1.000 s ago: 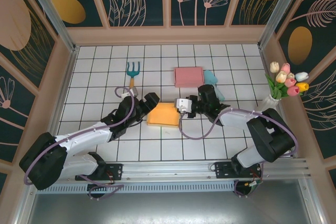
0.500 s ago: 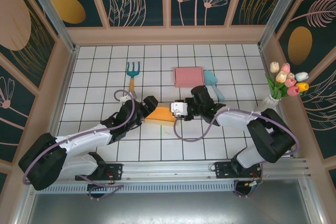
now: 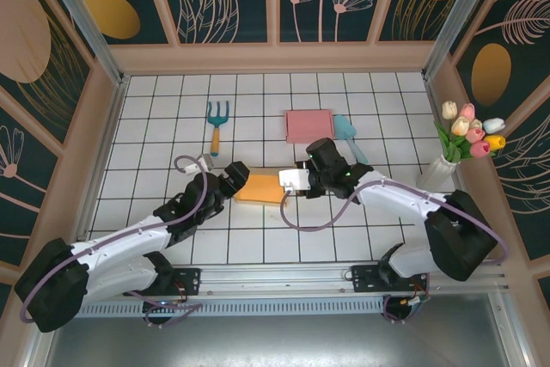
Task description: Fold the paper box
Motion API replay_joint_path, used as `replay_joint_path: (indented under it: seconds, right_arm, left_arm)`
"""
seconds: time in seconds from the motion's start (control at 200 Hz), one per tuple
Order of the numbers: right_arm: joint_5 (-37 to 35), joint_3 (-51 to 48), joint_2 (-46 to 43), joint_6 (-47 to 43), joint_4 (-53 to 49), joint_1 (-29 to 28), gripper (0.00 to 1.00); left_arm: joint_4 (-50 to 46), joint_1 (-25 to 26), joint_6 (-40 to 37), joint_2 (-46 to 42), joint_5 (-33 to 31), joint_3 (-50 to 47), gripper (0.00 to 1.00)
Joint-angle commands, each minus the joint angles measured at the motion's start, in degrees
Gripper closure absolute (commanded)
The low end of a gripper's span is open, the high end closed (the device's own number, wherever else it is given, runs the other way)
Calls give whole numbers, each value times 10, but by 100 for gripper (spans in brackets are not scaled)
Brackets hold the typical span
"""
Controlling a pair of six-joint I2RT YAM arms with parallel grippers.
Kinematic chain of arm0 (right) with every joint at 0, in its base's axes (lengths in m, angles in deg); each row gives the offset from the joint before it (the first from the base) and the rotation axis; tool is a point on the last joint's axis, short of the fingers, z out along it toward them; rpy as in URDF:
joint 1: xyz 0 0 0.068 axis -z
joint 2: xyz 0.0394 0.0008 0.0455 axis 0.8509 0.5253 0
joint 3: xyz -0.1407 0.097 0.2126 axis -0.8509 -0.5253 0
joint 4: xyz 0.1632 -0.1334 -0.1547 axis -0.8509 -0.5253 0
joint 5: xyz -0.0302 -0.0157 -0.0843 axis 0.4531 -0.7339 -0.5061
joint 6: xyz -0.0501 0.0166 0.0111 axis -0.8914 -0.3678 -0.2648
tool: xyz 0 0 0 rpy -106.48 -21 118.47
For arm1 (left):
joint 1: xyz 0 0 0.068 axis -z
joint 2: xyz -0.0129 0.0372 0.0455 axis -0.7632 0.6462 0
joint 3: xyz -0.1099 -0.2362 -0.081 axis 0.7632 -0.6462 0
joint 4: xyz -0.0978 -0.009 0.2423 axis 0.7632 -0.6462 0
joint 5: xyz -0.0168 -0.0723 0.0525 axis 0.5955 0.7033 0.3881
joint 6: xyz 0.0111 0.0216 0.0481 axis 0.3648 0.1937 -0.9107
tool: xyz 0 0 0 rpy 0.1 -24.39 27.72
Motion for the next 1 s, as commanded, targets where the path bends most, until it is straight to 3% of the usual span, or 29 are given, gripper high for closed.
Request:
replay_joint_path:
  seconds: [0.0, 0.09, 0.23, 0.415, 0.52, 0.681, 0.896, 0.996]
  right_arm:
    - [-34, 15, -47, -10, -81, -5, 51]
    - [-12, 15, -96, 1, -69, -5, 49]
    - [83, 24, -167, 61, -12, -6, 45]
    - [142, 13, -184, 227, 123, -6, 46]
    - [86, 2, -152, 389, 198, -8, 46]
    - [-45, 19, -65, 617, 197, -12, 53]
    - [-201, -5, 19, 795, 188, -36, 54]
    - [-232, -17, 45, 844, 191, -52, 53]
  left_arm:
    - [4, 3, -9, 10, -10, -11, 16]
    - [14, 3, -9, 25, -4, -13, 16]
    - [22, 3, -8, 33, -3, -20, 16]
    - [20, 3, -8, 26, -8, -29, 16]
    - [19, 4, -9, 17, -15, -39, 16]
    - [22, 3, -11, 2, -31, -62, 16]
    - [38, 4, -10, 1, -39, -91, 16]
    - [45, 4, -11, 0, -43, -99, 16]
